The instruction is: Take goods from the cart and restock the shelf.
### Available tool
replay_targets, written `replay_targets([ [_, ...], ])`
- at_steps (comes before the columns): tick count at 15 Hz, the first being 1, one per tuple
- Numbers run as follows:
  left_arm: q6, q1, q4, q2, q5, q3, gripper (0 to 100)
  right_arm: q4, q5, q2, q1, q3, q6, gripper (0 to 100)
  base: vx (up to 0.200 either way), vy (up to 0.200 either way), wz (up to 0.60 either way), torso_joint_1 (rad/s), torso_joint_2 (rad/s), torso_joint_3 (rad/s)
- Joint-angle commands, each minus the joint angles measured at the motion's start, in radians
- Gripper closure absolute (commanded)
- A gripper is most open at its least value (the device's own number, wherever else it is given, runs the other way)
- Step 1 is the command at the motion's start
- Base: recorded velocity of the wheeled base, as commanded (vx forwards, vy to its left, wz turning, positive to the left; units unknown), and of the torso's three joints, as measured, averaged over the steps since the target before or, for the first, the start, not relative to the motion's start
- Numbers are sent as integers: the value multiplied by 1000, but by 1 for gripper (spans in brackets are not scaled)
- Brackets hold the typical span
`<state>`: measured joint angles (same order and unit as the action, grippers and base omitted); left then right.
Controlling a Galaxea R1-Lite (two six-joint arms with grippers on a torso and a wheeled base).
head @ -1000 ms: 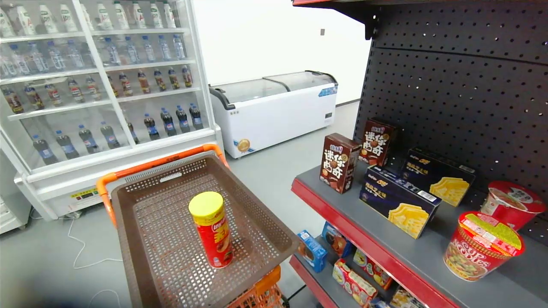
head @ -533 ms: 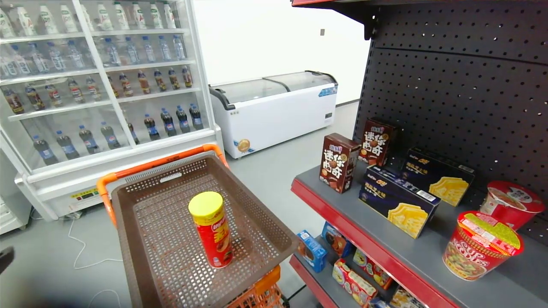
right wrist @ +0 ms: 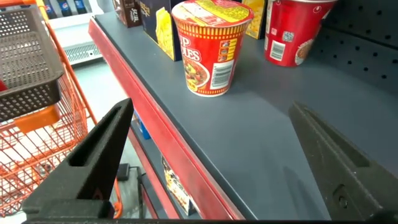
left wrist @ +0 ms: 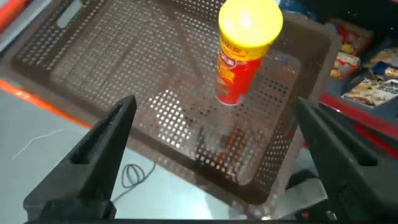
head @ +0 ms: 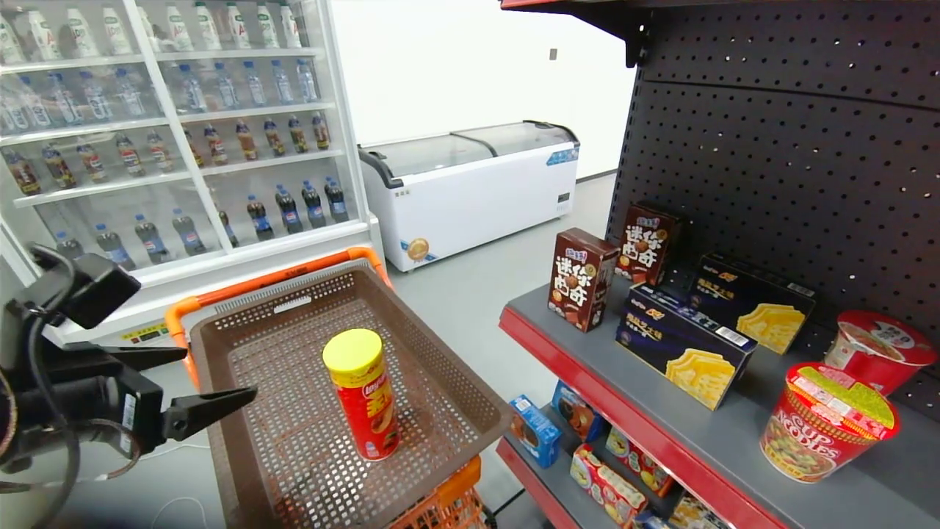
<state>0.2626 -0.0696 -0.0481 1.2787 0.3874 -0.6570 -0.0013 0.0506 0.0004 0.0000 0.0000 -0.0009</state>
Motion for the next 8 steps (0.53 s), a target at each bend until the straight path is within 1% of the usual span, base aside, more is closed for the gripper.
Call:
replay_targets([
  [1, -9, 48, -53, 111, 2, 53, 0, 0, 0, 0, 0, 0, -1, 0, 0, 0, 0, 0, 0, 0],
  [2, -13, 67, -93, 136, 1, 73, 0, 0, 0, 0, 0, 0, -1, 0, 0, 0, 0, 0, 0, 0],
  [3, -13, 70, -111, 149, -1, 76, 0, 0, 0, 0, 0, 0, -1, 0, 0, 0, 0, 0, 0, 0],
  [7, -49, 82, -167, 211, -4, 68, 0, 0, 0, 0, 0, 0, -1, 0, 0, 0, 0, 0, 0, 0],
  [8, -66, 102, -211, 243, -4, 66, 0, 0, 0, 0, 0, 0, -1, 0, 0, 0, 0, 0, 0, 0],
])
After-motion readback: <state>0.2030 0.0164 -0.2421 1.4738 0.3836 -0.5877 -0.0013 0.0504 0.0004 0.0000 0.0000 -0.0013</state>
